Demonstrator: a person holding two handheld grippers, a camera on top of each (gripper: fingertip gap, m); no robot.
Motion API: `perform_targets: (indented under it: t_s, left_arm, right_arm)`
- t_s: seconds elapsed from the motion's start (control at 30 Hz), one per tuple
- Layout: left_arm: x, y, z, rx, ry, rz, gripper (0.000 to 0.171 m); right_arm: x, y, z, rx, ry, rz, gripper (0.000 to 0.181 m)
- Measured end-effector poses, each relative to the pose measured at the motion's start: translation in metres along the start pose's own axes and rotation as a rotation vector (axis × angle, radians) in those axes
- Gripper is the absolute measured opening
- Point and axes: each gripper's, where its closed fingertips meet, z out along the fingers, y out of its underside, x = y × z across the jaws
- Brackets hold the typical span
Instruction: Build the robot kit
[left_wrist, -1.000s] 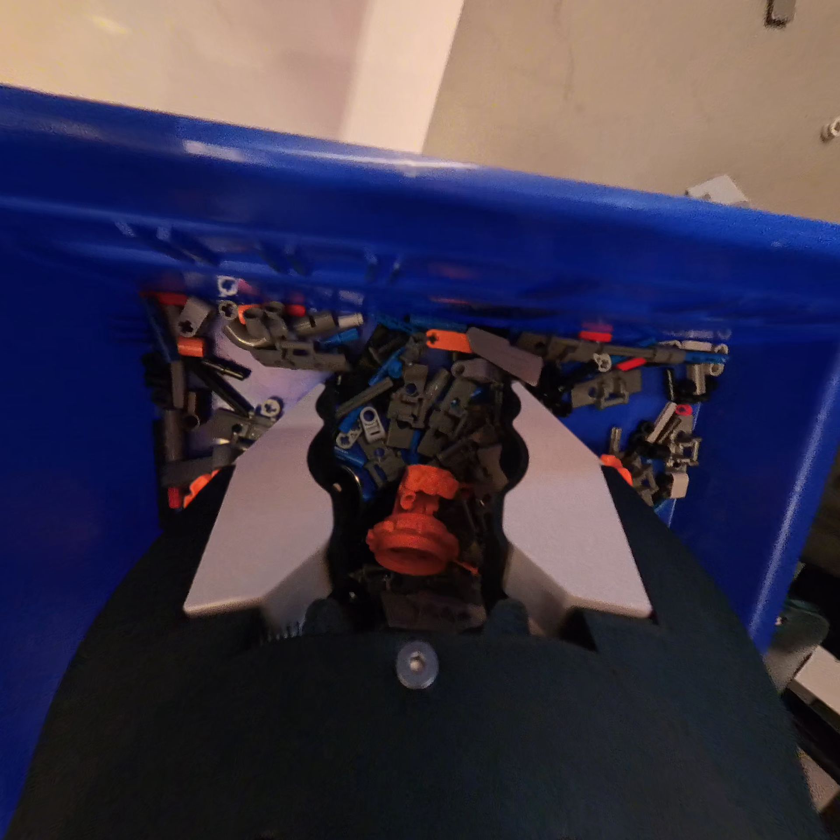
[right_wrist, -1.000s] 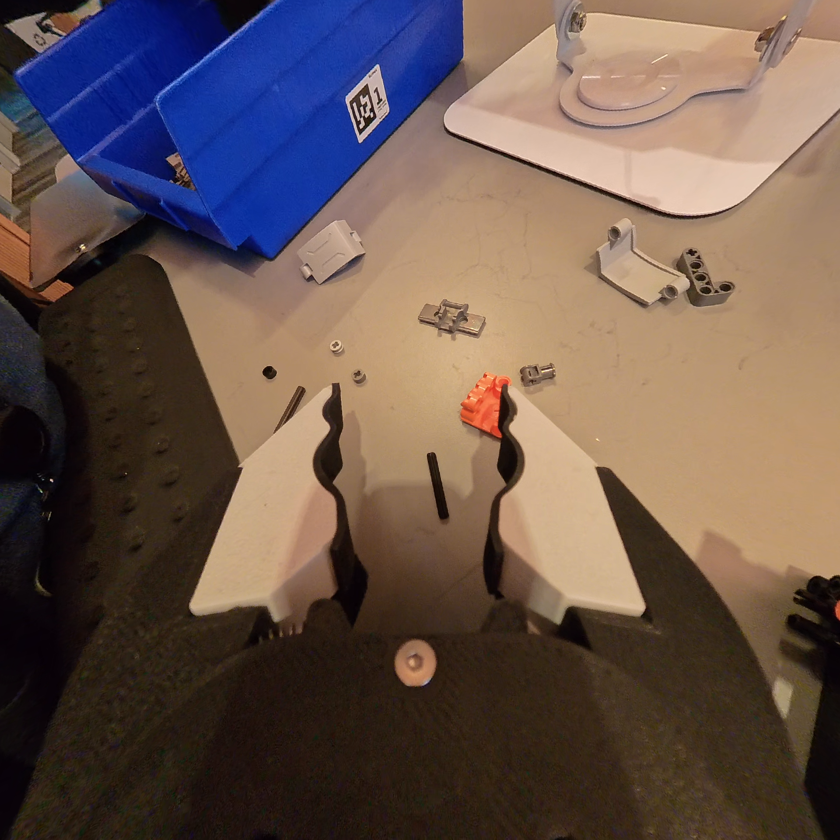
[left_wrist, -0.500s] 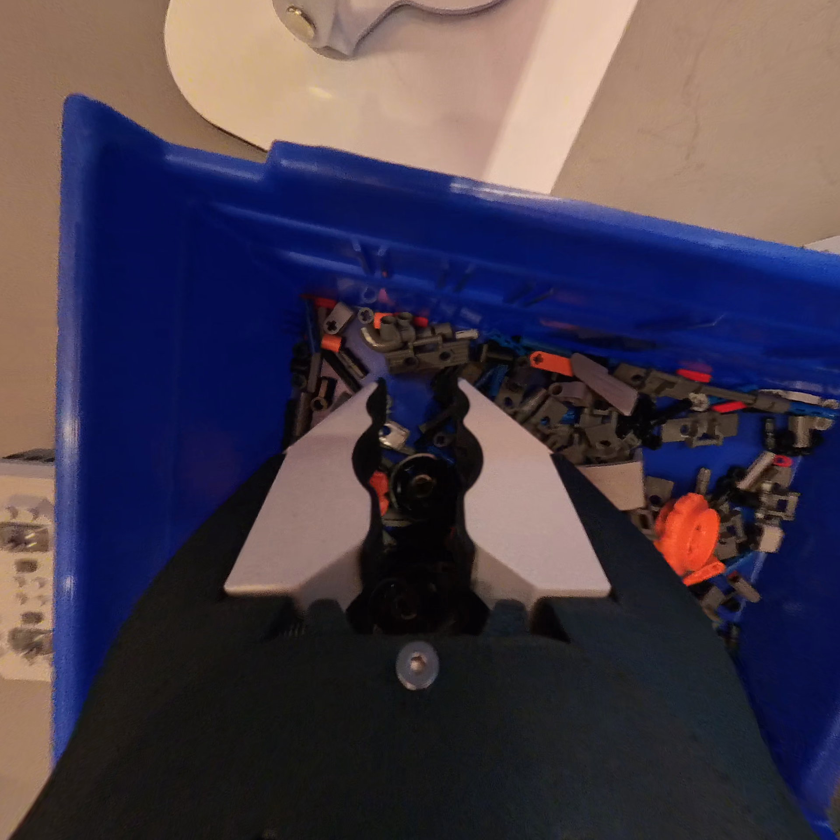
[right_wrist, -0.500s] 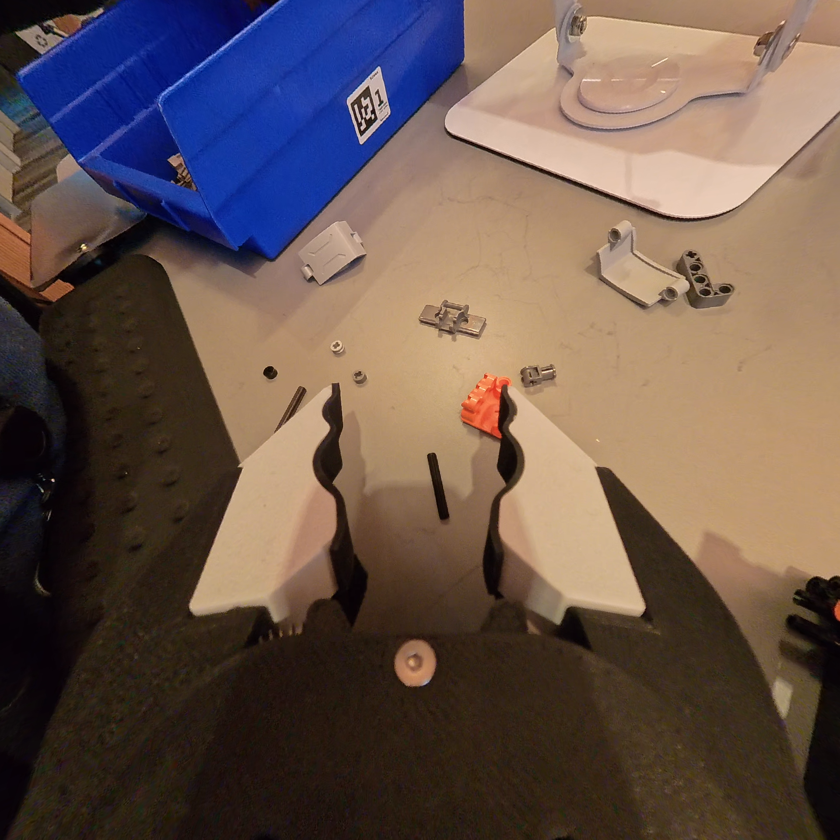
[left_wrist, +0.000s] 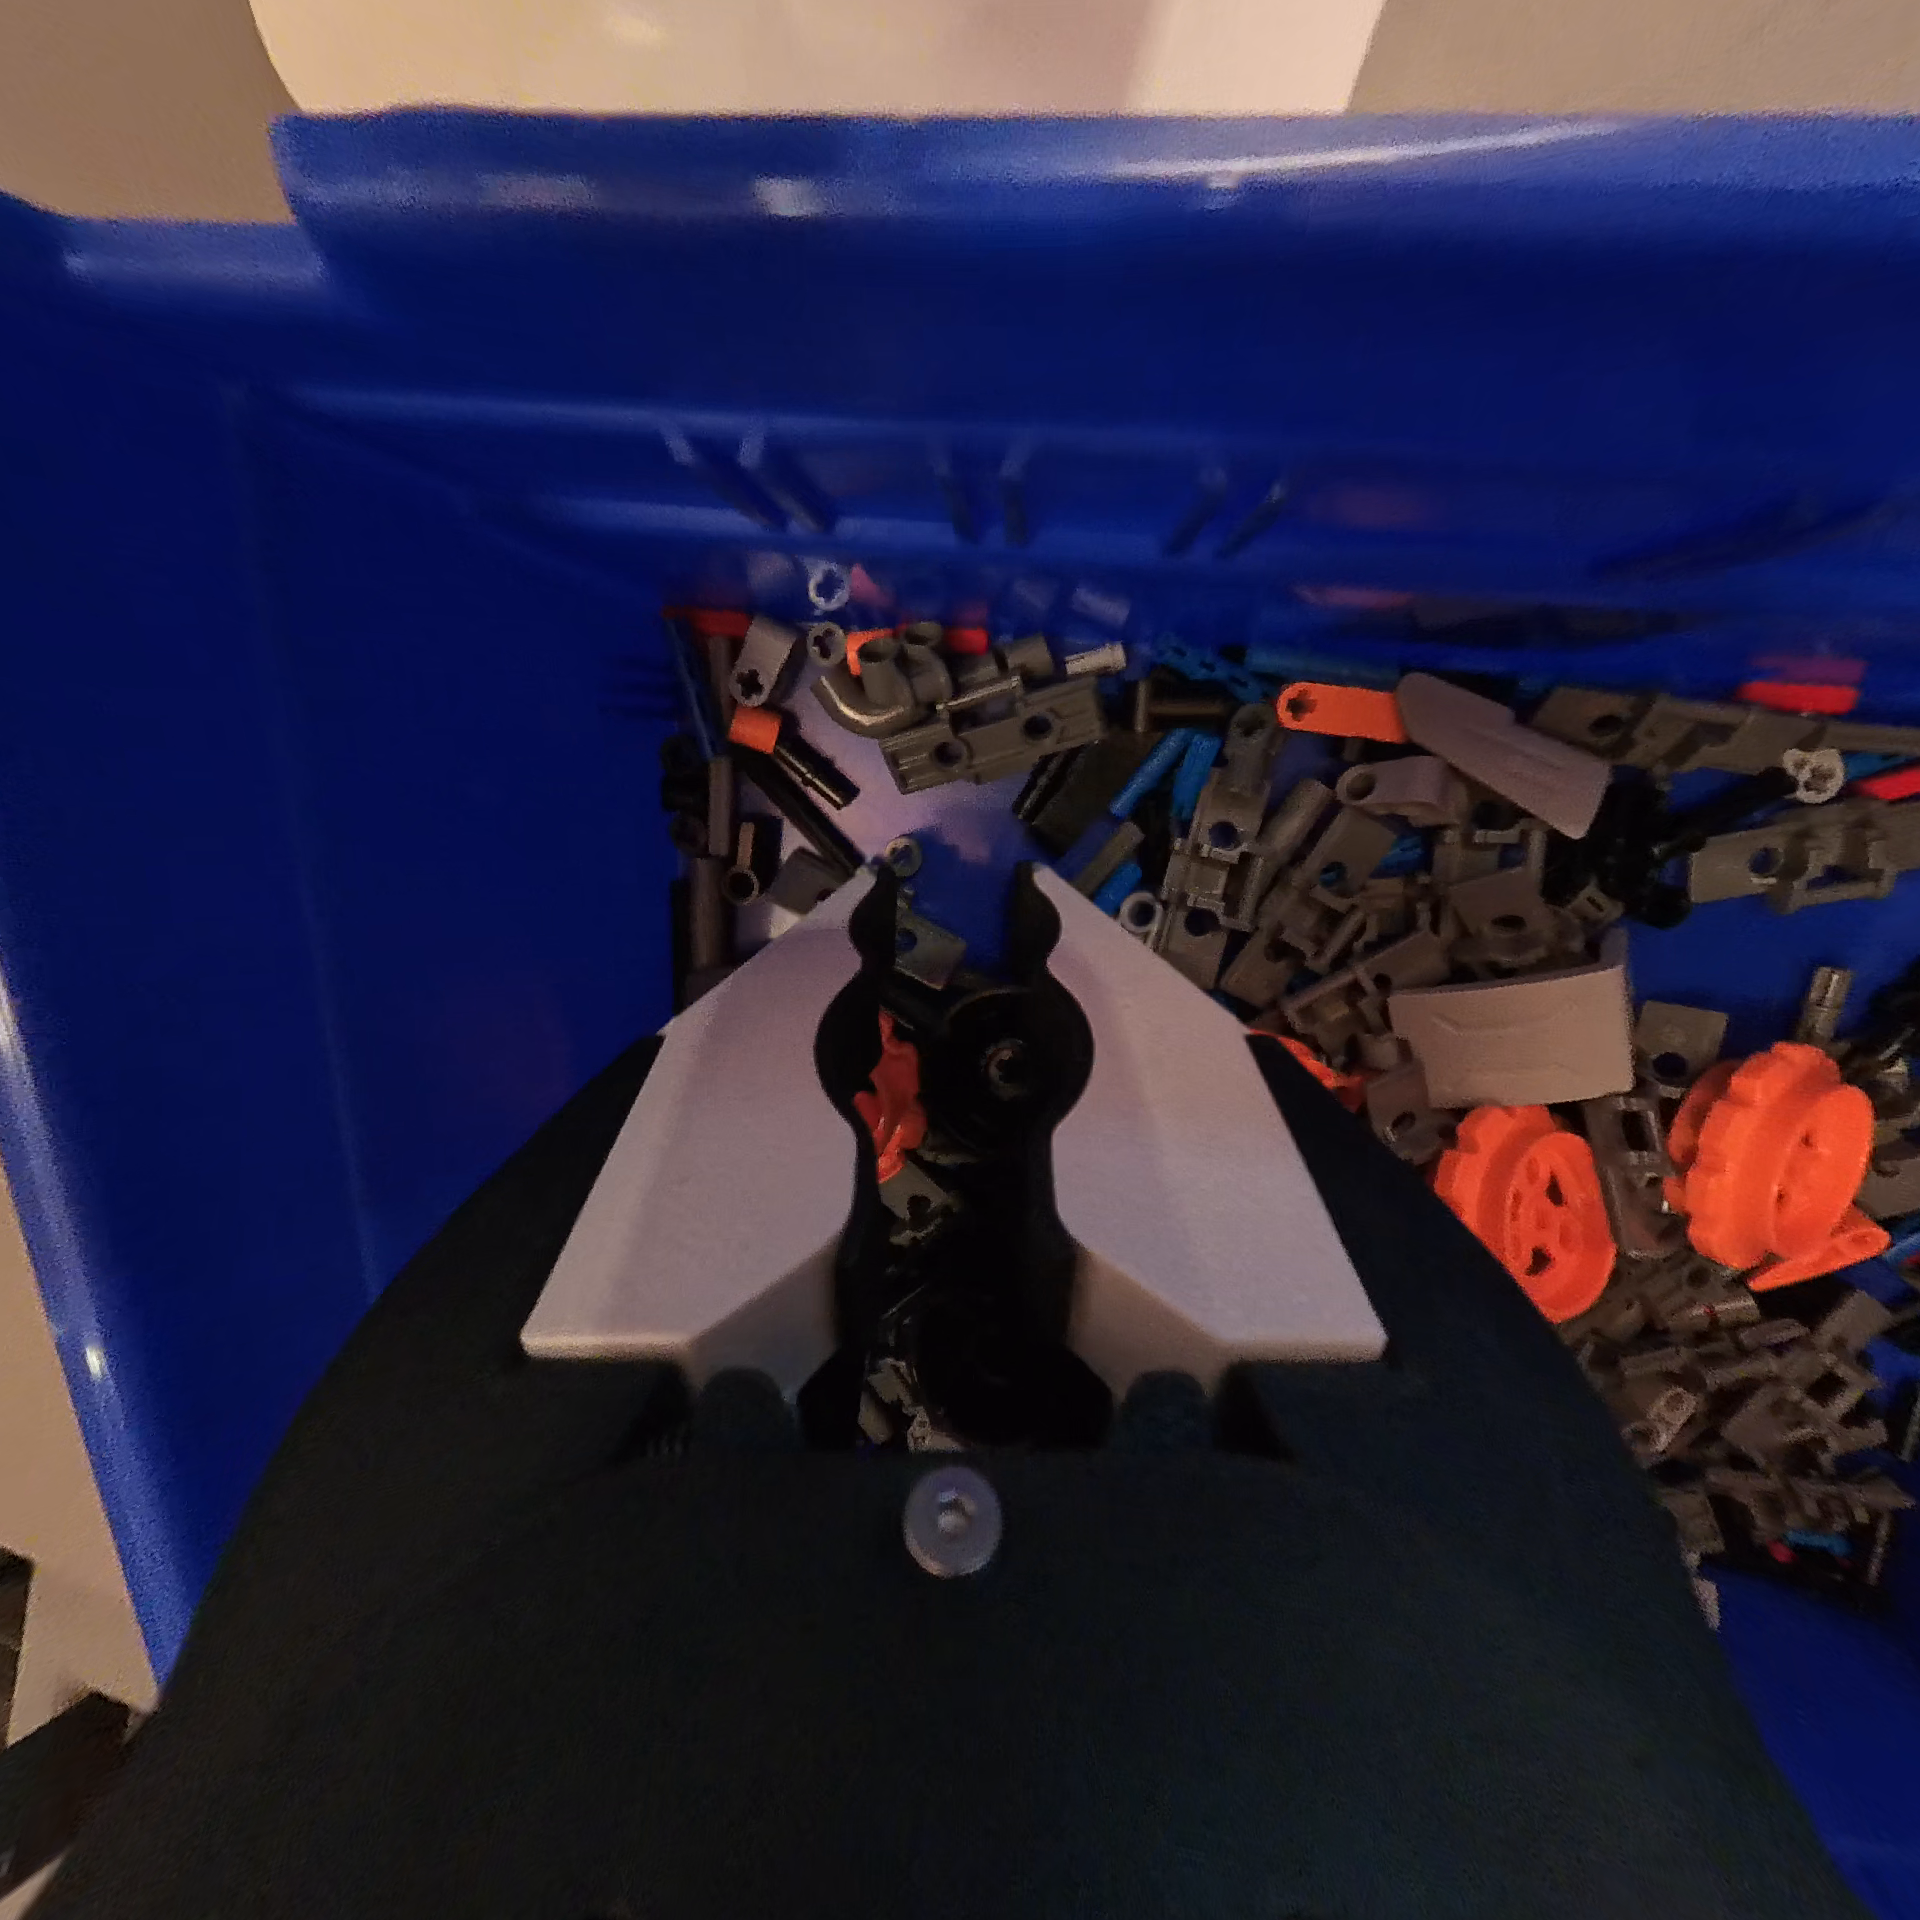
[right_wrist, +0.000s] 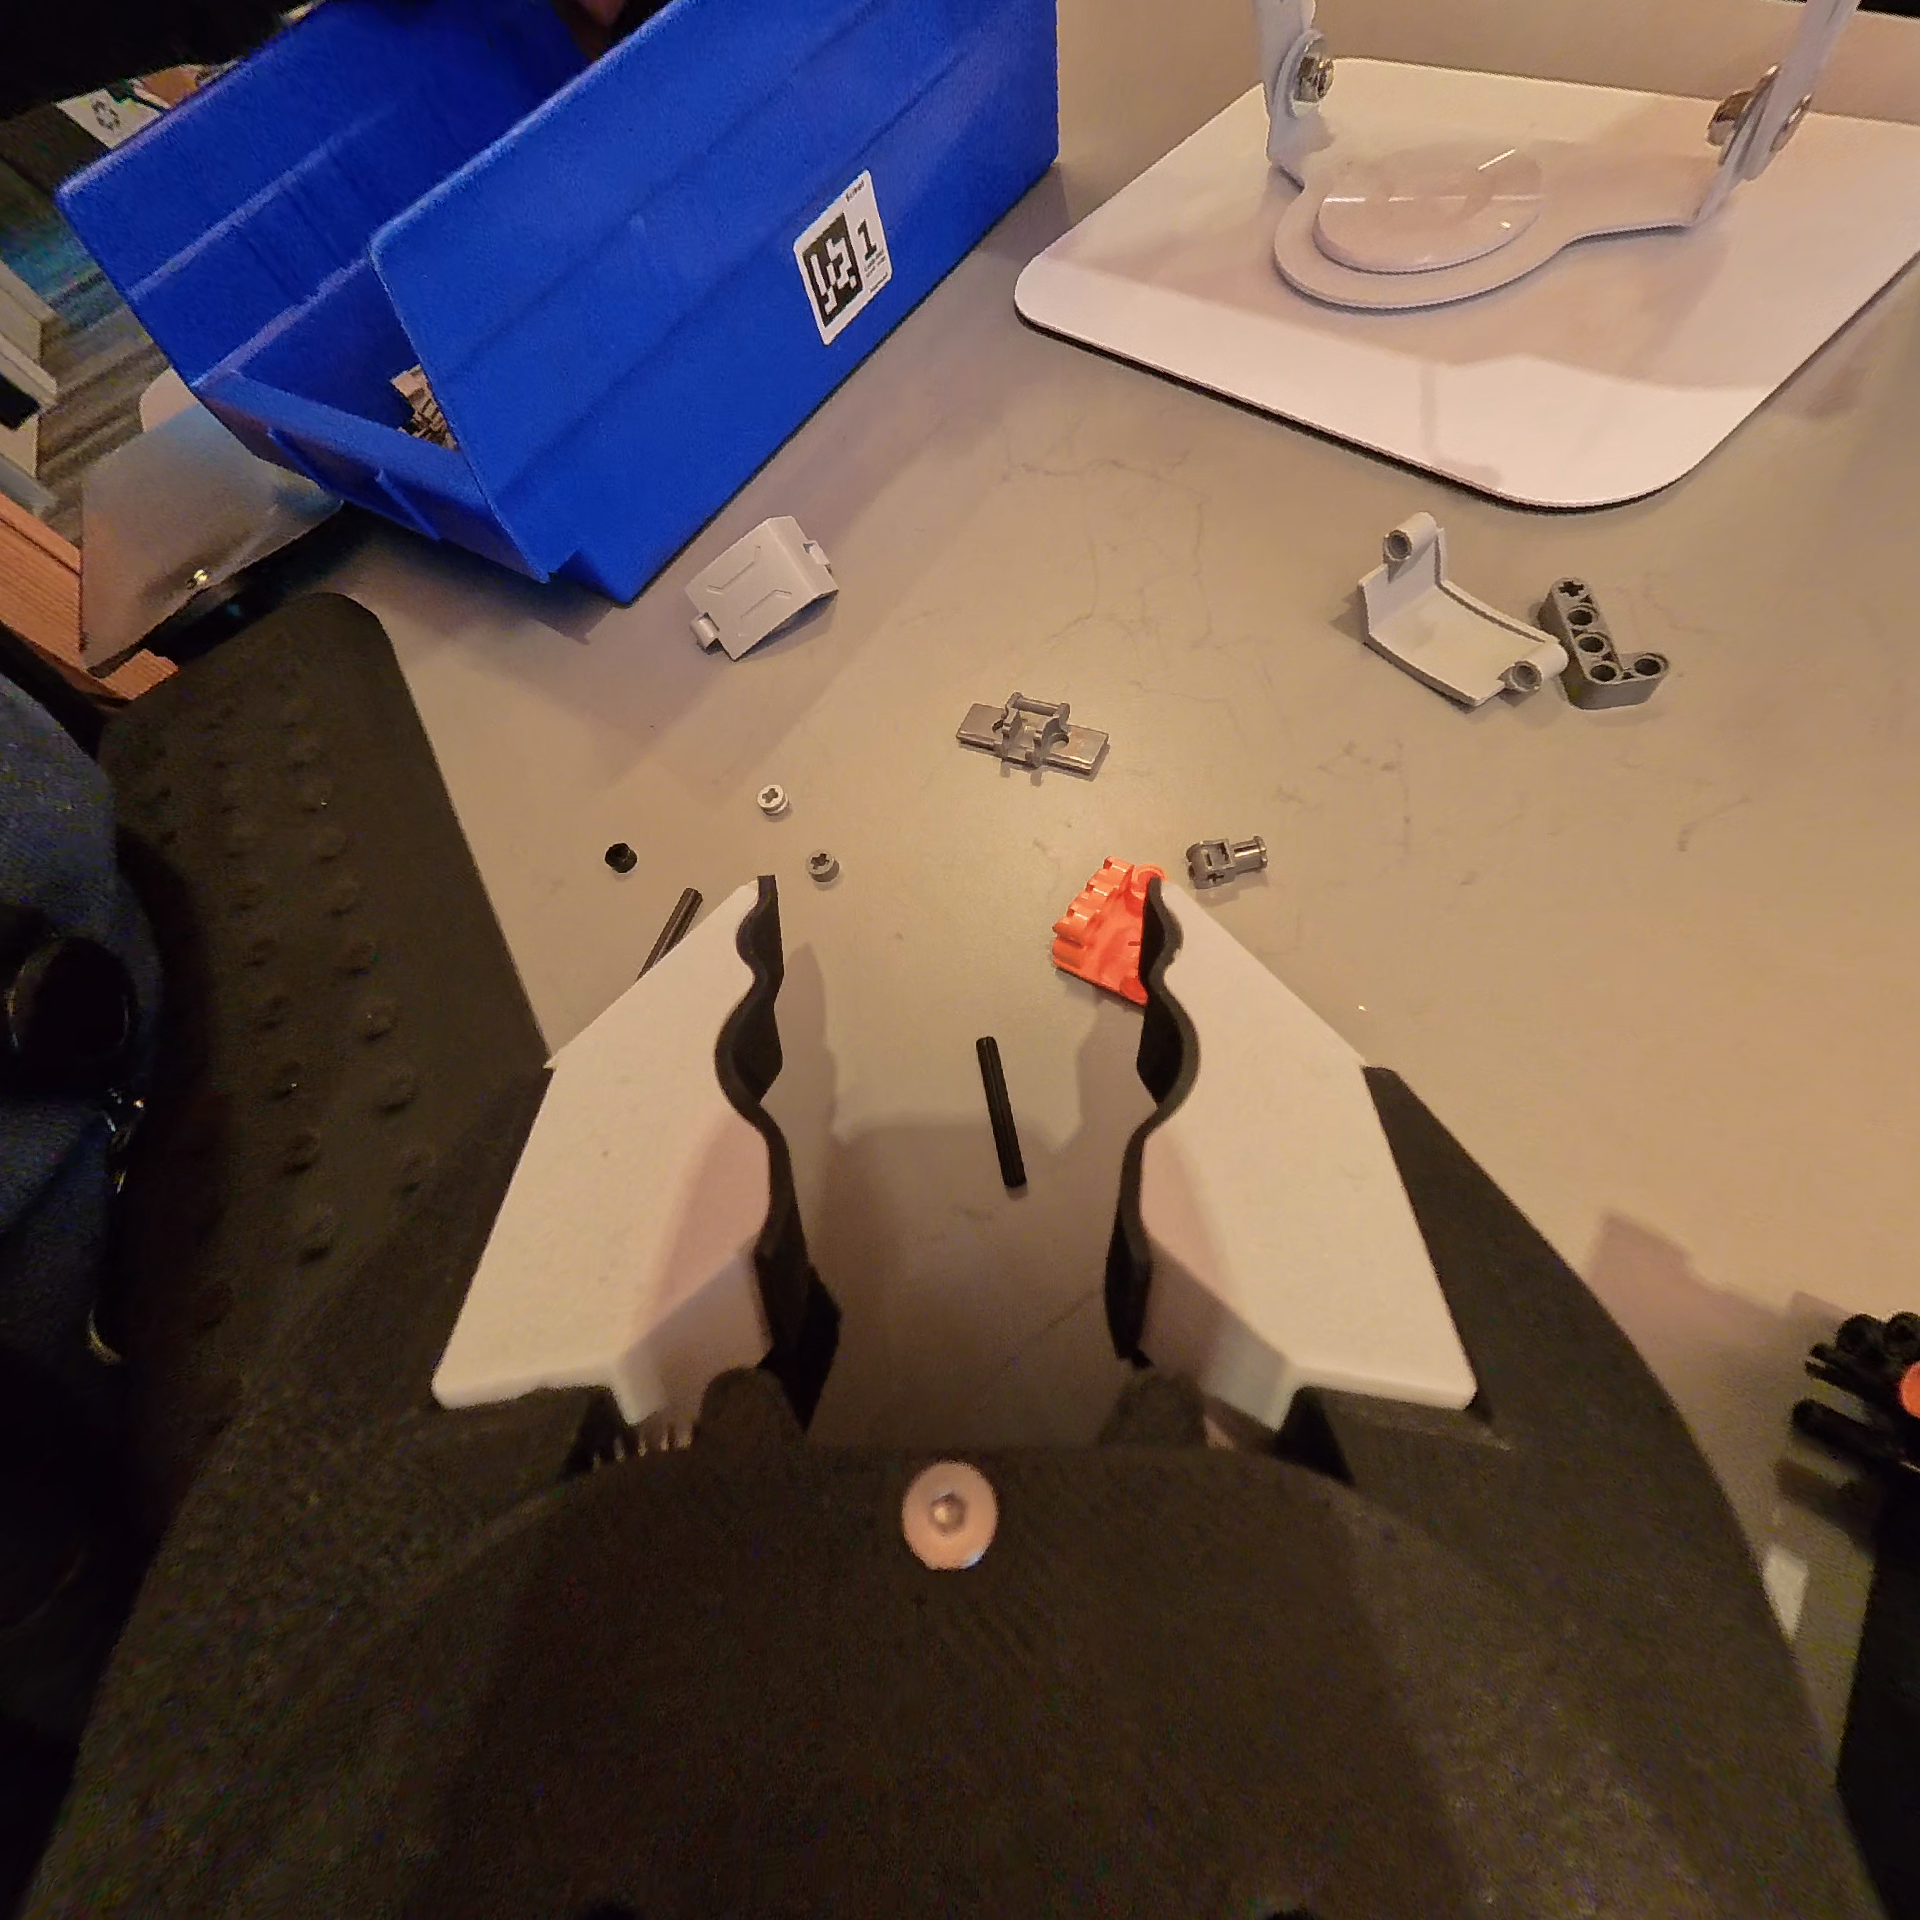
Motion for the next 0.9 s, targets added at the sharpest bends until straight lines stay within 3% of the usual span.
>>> perform_targets:
  t_s: [0.37, 0.5, 0.9]
  left_arm:
    - [-0.001, 0.000, 0.001, 0.025, 0.028, -0.015, 0.013]
    - [-0.011, -0.004, 0.002, 0.041, -0.042, -0.003, 0.008]
    - [0.008, -0.008, 0.002, 0.056, 0.062, 0.082, 0.009]
  right_arm:
    - [0.000, 0.001, 0.001, -0.009, 0.004, -0.002, 0.067]
    - [0.000, 0.001, 0.001, -0.007, 0.005, -0.003, 0.067]
    - [0.000, 0.000, 0.000, -0.003, 0.004, 0.000, 0.067]
